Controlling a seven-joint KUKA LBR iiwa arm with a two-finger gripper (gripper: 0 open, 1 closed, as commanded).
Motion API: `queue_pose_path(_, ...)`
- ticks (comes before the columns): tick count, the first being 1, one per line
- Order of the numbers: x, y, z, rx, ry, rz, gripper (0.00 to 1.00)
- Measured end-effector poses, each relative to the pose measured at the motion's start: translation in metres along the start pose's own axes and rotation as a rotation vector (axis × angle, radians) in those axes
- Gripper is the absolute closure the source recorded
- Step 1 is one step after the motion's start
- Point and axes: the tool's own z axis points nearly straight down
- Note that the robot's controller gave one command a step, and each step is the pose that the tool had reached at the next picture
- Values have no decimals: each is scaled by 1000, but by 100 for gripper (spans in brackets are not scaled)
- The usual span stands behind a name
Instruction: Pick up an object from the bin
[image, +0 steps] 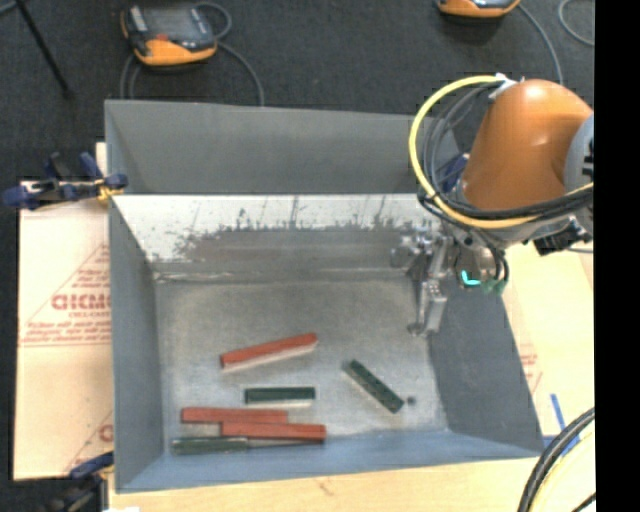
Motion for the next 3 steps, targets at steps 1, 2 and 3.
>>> queue_pose_path(1, -1, 0, -5, 1, -8, -1, 0)
queue_pose_path(2, 15, 19, 37, 2, -15, -1, 0)
queue_pose_path(3, 27, 29, 97, 1, -10, -44, 0)
